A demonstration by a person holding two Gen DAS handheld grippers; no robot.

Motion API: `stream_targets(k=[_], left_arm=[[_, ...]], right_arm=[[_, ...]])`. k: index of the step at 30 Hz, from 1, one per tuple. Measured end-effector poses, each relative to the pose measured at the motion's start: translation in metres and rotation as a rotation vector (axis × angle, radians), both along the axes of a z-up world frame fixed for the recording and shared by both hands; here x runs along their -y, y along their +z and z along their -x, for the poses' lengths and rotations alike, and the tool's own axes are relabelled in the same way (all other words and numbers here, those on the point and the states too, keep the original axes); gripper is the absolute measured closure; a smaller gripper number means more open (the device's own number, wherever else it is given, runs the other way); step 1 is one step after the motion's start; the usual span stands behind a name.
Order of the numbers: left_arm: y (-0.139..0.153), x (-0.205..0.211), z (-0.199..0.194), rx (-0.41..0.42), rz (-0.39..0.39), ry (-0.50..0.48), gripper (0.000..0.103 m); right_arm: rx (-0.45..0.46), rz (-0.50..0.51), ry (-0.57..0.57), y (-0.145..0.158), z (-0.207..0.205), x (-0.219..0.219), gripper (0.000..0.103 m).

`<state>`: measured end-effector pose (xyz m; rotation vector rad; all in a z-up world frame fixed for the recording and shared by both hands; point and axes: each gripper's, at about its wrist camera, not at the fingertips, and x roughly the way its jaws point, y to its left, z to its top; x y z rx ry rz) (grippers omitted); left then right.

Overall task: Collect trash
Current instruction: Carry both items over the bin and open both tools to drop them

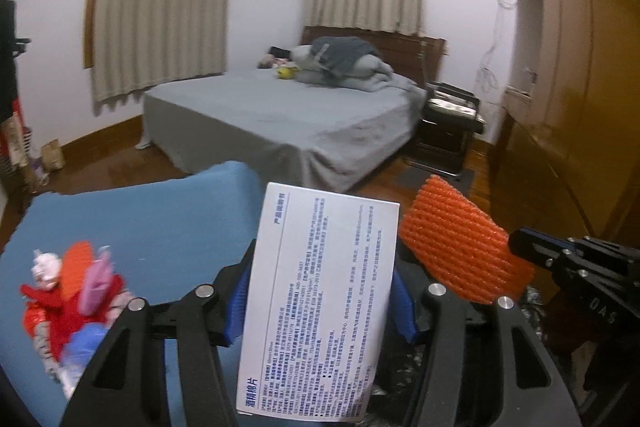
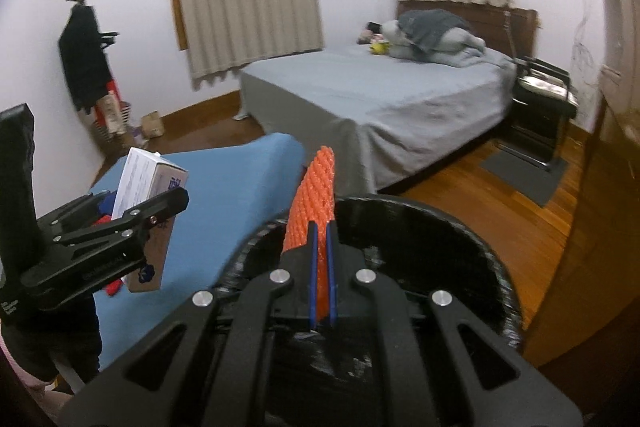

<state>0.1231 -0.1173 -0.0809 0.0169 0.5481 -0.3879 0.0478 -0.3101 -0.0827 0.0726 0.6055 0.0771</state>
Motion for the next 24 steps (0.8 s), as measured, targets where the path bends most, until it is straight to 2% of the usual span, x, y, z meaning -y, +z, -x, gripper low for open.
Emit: stream_targets(k=[13, 14, 15, 16, 18, 20, 21, 24], left_arm=[[-0.013, 0.069, -0.015, -0.053, 0.02, -0.134, 0.045], [-0.013, 0.073, -0.016, -0.061, 0.022, -0.145, 0.044], [-0.014, 0.074, -0.017, -0.066, 0.025, -0.152, 0.035], [-0.014, 0.074, -0.017, -0.07, 0.029, -0.155, 0.031], [-0.014, 0.073, -0.015, -0.067, 0.039, -0.156, 0.026], [-0.013, 0.069, -0.014, -0.063, 0.042, -0.152, 0.023], [-0.012, 0.068, -0.014, -0.059, 0.041, -0.145, 0.023], [-0.007, 0.058, -0.013, -0.036, 0.033, -0.116, 0.022]], right_arm=[[-0.04, 0.0, -0.138, -0.017, 0.007, 0.054, 0.099], [-0.044, 0.002, -0.145, -0.018, 0.007, 0.057, 0.099], [-0.049, 0.004, -0.152, -0.018, 0.007, 0.058, 0.097], [-0.052, 0.007, -0.163, -0.02, 0.008, 0.061, 0.096], [-0.059, 0.006, -0.179, -0.023, 0.008, 0.066, 0.094], [-0.06, 0.007, -0.191, -0.024, 0.008, 0.068, 0.078], [-0.057, 0.006, -0.196, -0.024, 0.008, 0.068, 0.074], [-0.03, 0.01, -0.204, -0.021, 0.01, 0.065, 0.043]])
